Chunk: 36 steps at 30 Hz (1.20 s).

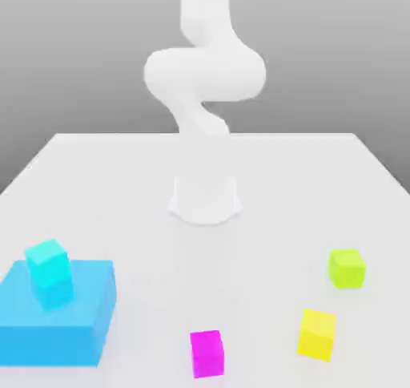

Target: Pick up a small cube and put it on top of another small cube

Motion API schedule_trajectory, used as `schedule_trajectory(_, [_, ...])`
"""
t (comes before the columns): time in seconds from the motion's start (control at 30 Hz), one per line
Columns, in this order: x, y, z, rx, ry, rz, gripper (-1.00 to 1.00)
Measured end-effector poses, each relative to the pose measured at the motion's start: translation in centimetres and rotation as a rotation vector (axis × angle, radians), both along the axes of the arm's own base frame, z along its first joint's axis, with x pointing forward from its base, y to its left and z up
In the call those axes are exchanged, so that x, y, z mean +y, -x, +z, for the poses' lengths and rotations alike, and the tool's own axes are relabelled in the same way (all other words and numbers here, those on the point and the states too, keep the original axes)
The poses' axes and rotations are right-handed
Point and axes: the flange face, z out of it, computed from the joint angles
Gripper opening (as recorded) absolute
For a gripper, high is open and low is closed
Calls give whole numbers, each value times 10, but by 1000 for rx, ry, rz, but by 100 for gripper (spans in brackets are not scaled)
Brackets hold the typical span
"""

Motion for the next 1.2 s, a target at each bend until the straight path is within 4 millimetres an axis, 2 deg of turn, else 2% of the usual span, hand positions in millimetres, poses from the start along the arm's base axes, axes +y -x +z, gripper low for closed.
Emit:
schedule_trajectory(0.1, [0, -37, -54, 90, 2, 20, 0])
schedule_trajectory(0.2, [1, -66, -109, 177, 5, 37, 0])
schedule_trajectory(0.4, [4, -100, -226, 349, 16, 71, 0])
schedule_trajectory(0.6, [5, -104, -346, 520, 33, 101, 0])
schedule_trajectory(0.83, [4, -75, -474, 709, 60, 132, 0])
schedule_trajectory(1.0, [3, -71, -537, 725, 63, 135, 0])
schedule_trajectory(1.03, [3, -71, -544, 725, 63, 135, -100])
schedule_trajectory(1.2, [3, -71, -544, 726, 63, 135, -100])
